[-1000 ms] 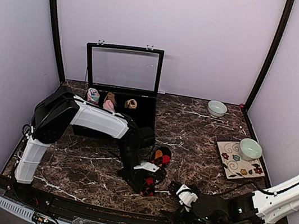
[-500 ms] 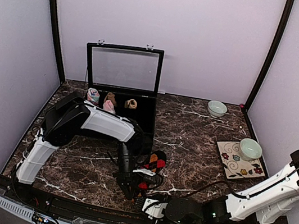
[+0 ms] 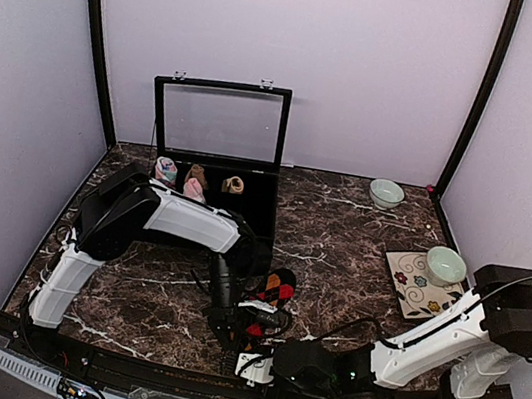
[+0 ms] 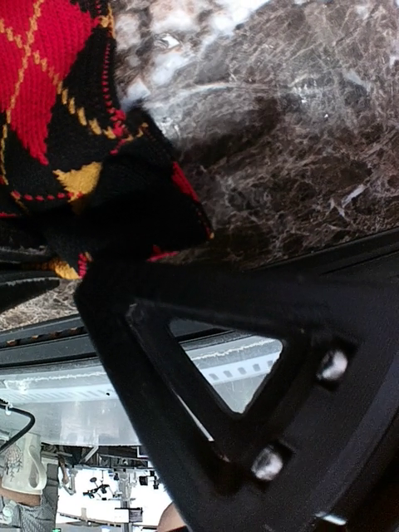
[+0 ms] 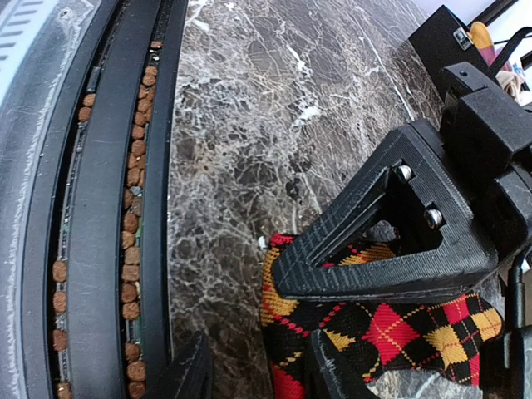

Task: Roll the socks
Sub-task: Roll the sock at the center of the board.

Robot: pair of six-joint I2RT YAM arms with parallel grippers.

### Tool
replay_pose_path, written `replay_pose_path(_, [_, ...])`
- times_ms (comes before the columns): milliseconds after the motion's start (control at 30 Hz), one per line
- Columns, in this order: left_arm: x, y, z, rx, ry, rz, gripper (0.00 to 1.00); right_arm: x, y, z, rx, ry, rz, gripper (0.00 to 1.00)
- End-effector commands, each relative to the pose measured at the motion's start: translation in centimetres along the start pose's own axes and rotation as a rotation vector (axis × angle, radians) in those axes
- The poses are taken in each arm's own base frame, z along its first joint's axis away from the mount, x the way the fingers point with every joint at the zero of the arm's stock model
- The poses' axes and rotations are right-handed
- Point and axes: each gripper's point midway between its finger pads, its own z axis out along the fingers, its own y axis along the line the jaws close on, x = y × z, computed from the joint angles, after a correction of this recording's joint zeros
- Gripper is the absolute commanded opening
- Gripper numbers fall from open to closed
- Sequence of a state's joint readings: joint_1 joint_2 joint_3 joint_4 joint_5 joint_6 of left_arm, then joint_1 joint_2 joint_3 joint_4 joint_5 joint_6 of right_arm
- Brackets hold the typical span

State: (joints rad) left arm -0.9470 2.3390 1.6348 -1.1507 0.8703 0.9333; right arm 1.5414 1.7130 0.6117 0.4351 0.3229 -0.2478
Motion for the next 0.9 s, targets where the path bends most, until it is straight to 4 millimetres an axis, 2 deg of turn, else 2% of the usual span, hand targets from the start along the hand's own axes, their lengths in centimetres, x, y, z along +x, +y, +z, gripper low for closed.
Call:
replay_pose_path(0, [3.8, 4.7, 1.2, -0.160, 0.170, 0.008, 0.02, -1.5, -0.6, 0.9, -0.007, -0.059, 0.003, 0.36])
replay_pose_path(133, [3.8, 4.8, 1.0, -0.172, 0.173, 0.015, 0.02, -0.2, -0.6, 1.2, -0.015, -0.036, 0.027, 0.33])
replay_pose_path(300, [3.7, 4.8, 0.8, -0.187, 0.171, 0.017, 0.03, 1.3, 0.5, 1.6, -0.061, 0.002, 0.047, 0.27])
replay_pose_path(467, [3.2, 4.0, -0.1, -0.229, 0.143, 0.030, 0.13, 4.1, 1.4, 2.3, -0.076, 0.052, 0.099, 0.25])
replay_pose_path(700, [3.1, 2.8, -2.5, -0.353, 0.072, 0.050, 0.26, 7.8, 2.5, 2.6, -0.095, 0.136, 0.081, 0.25])
replay_pose_path(800, [3.1, 3.6, -3.9, -0.434, 0.044, 0.031, 0.27, 9.1, 2.9, 2.5, -0.103, 0.172, 0.073, 0.25])
replay_pose_path(833, [3.0, 3.9, -4.8, -0.463, 0.018, 0.021, 0.27, 9.1, 4.2, 2.4, -0.172, 0.175, 0.168, 0.19])
replay_pose_path(867, [2.9, 4.2, -5.7, -0.488, -0.011, 0.007, 0.27, 9.4, 4.5, 2.2, -0.184, 0.184, 0.204, 0.18])
